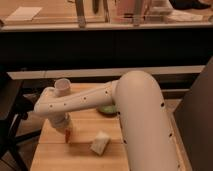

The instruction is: Place the pepper in the ceramic bowl

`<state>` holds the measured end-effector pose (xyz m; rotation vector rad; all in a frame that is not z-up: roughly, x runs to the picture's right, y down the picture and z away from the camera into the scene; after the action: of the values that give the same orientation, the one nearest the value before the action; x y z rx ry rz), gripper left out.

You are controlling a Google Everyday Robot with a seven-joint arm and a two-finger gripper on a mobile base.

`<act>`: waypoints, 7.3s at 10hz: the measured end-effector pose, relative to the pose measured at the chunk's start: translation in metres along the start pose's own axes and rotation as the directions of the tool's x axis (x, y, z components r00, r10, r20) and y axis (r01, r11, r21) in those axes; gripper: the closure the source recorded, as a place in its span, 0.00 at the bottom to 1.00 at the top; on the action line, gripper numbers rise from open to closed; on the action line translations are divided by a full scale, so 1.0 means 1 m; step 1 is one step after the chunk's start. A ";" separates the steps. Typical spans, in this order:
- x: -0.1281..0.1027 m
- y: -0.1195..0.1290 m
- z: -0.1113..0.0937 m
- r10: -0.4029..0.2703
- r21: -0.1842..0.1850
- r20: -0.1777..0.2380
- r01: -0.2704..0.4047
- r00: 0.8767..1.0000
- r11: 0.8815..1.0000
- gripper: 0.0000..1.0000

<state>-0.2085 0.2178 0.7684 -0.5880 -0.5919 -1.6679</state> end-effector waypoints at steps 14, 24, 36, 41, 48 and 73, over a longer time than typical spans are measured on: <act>0.060 0.079 -0.041 0.117 0.006 -0.072 -0.117 0.991 0.993 0.99; 0.100 0.129 -0.075 0.200 0.039 -0.110 -0.196 0.974 0.980 0.99; 0.120 0.193 -0.061 0.281 0.090 -0.111 -0.272 0.953 0.958 0.99; 0.127 0.204 -0.055 0.310 0.110 -0.105 -0.299 0.945 0.948 0.99; 0.135 0.216 -0.049 0.339 0.125 -0.098 -0.326 0.936 0.937 0.99; 0.141 0.235 -0.041 0.387 0.146 -0.072 -0.374 0.919 0.916 0.99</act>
<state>-0.0021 0.0502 0.8472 -0.4867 -0.4731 -1.2712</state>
